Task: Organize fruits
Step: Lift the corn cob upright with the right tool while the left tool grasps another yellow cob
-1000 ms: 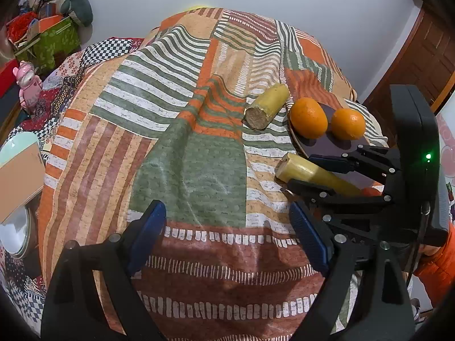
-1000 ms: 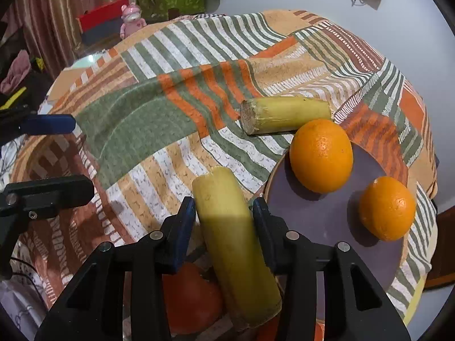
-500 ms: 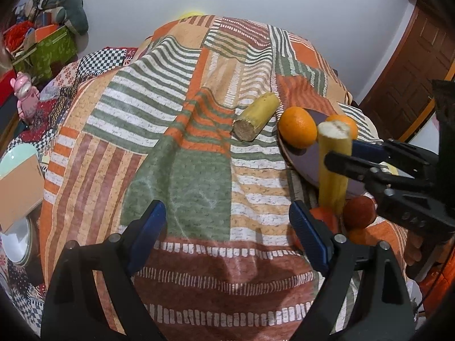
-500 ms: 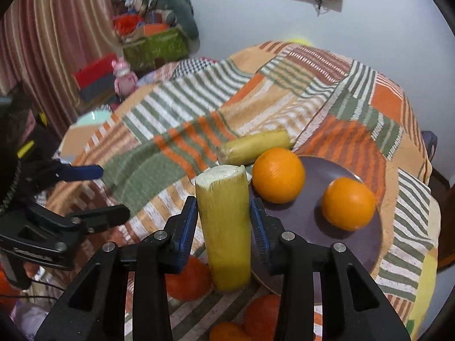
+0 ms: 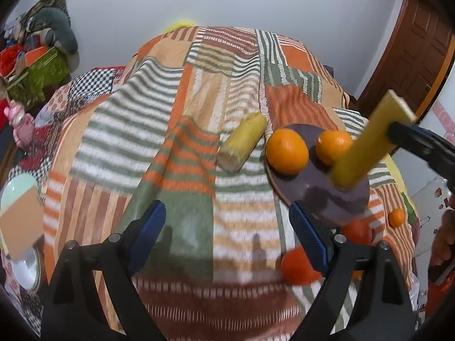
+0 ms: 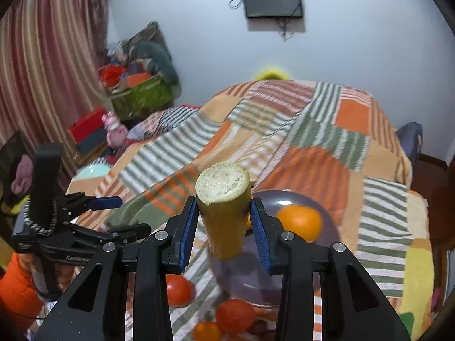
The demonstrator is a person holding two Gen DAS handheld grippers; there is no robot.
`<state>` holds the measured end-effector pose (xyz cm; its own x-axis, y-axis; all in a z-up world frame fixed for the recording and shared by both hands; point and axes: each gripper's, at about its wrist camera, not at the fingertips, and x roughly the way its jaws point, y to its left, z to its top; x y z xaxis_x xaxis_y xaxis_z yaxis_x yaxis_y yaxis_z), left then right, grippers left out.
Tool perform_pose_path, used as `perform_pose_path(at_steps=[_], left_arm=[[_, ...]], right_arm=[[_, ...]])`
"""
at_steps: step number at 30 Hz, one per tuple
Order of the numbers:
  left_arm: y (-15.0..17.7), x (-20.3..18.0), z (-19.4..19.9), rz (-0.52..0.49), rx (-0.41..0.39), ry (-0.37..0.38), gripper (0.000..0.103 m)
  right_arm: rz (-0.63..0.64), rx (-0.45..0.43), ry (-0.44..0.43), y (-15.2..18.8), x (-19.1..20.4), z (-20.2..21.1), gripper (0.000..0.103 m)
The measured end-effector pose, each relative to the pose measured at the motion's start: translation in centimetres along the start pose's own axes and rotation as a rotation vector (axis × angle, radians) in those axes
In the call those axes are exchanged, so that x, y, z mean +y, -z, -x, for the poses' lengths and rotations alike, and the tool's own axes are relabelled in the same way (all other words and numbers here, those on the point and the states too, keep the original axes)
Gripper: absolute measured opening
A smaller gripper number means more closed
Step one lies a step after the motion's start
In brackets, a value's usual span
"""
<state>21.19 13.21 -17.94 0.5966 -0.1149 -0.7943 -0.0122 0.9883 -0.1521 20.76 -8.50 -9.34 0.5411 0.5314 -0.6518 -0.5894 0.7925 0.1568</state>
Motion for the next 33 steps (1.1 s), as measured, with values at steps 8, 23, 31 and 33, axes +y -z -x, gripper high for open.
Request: perform_pose_path(at_steps=[8,23,31,33], left_arm=[[-3.8,-0.5,-5.7,-0.044,0.052,-0.002,0.082],[-5.4,-0.5,-13.7,-0.14,0.189,0.011,0.062],[-5.3,-0.2,-13.3,-0.099,0.178,0.073,0.045],[-4.9,0.0,-12.7,-0.08,0.189,0.072,0.044]], right_arm=[[-0.074,-0.05,0.088,-0.2,-4.5,2.4,0.034],[-0.168,-0.014,0.12,1.6,-9.2,2.4,0.034],[-0.179,-0.003,0.115,2.0,-9.5,2.7,0.034],[-0.179,-0.003,0.114,2.1,-9.4,2.9,0.034]])
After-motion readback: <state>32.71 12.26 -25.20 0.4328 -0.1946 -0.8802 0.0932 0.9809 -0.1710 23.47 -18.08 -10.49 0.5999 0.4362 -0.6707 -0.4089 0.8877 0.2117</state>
